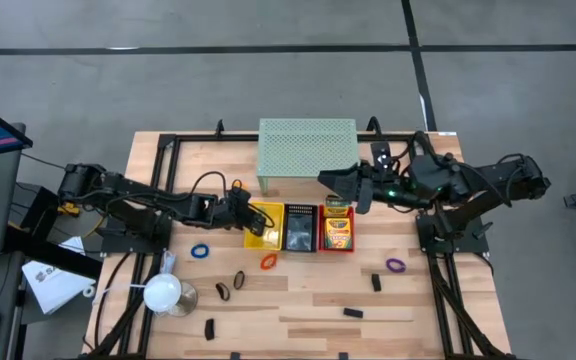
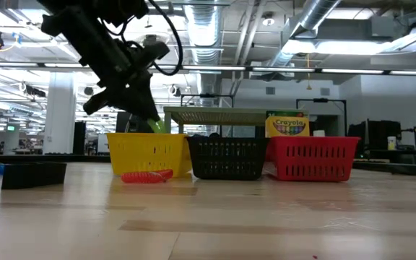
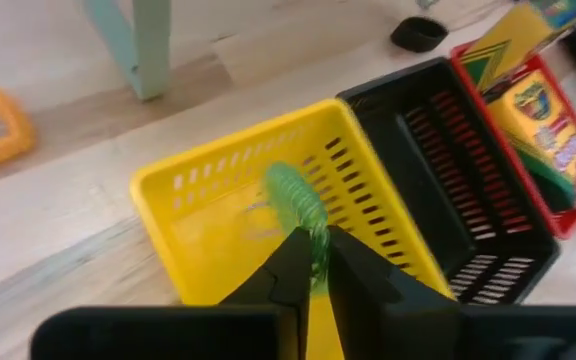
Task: Pick & Place Office Desk Supplies
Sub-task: Put the green spring keychain into the yellow bin, then put the yellow spring keychain into the yellow bin
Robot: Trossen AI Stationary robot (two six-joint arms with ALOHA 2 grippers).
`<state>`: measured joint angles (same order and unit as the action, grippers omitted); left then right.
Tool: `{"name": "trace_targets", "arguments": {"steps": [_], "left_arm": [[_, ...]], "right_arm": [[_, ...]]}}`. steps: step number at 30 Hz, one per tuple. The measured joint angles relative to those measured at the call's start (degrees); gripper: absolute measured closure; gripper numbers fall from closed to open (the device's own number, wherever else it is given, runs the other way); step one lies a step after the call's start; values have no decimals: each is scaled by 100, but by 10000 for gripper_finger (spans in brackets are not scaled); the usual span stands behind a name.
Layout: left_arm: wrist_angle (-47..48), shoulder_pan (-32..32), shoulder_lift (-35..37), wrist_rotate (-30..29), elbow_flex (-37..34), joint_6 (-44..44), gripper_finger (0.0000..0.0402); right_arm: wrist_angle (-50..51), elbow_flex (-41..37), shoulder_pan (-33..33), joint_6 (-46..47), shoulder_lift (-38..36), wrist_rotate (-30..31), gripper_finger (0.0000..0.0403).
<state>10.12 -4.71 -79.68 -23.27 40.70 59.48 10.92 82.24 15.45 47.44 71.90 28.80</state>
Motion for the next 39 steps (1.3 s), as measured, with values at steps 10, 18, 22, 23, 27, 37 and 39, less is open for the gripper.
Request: {"name": "trace_targets", "arguments": {"steps": [10,18,22,23,27,37,39], "left_arm": [[30,-2,0,13,-6,97,262],[-121,81,379,-129,5,-948,213],[248,417,909,-132,7,-712,212],[383,547,1039,-133,9,-501,211],[1107,1147,1570,-91,12,10,211],[2248,2656,1601,1027,1,102,211],[2207,2784,1391,1020,1,-14,211]], "right_arm": [[-18,0,32,-4,-2,24,249],[-20,0,30,12,-2,24,249],[-67,0,30,14,-2,24,249],[-70,0,30,14,-2,24,249],[-70,0,30,14,-2,24,249],[-81,0,28,11,-2,153,249],[-77,0,26,14,-2,162,249]]}}
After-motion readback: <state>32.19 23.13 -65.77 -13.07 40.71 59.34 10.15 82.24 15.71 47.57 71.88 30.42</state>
